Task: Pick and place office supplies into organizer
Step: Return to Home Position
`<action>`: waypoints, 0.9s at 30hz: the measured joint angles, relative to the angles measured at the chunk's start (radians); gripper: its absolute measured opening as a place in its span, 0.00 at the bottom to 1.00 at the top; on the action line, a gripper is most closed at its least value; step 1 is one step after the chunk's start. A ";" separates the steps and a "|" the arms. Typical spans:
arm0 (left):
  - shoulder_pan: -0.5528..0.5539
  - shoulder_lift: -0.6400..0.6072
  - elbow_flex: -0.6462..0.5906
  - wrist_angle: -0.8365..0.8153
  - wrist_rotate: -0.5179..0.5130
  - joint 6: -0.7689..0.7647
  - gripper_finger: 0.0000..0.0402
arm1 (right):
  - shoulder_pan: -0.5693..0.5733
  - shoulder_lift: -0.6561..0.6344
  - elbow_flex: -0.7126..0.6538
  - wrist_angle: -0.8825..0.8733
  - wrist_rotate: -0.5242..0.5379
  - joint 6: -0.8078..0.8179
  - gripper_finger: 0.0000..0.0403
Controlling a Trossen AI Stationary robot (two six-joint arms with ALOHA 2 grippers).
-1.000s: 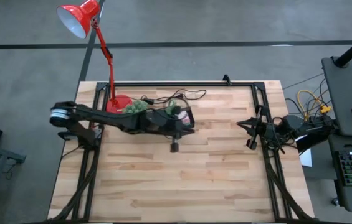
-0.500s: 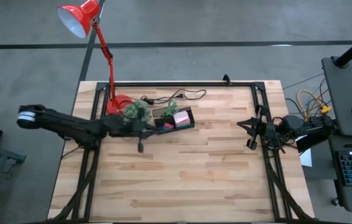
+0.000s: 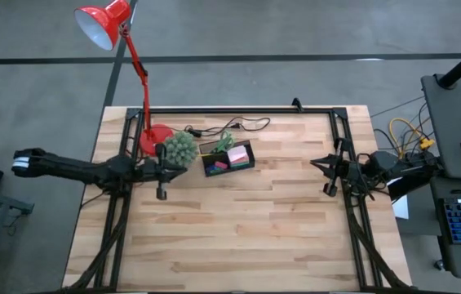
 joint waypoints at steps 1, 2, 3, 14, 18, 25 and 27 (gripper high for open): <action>0.000 -0.021 -0.013 0.000 0.000 0.005 0.00 | 0.000 0.000 0.000 0.000 0.000 0.000 0.02; 0.000 -0.039 -0.026 0.000 -0.001 0.015 0.00 | 0.000 0.000 0.000 0.000 0.000 0.000 0.02; 0.000 -0.056 -0.038 0.000 -0.003 0.024 0.00 | 0.000 0.000 0.000 0.000 0.000 0.000 0.02; 0.000 -0.183 -0.079 -0.110 -0.029 0.076 0.00 | 0.000 0.000 0.000 -0.002 0.000 0.005 0.02; 0.000 -0.263 -0.079 -0.138 -0.046 0.082 0.00 | 0.000 0.000 0.000 -0.003 0.000 0.027 0.02; 0.000 -0.443 -0.080 -0.369 -0.057 0.012 0.00 | 0.000 0.000 0.000 -0.009 0.000 0.022 0.02; 0.000 -0.491 -0.080 -0.436 -0.060 -0.011 0.00 | 0.000 0.000 0.000 -0.009 0.000 0.022 0.02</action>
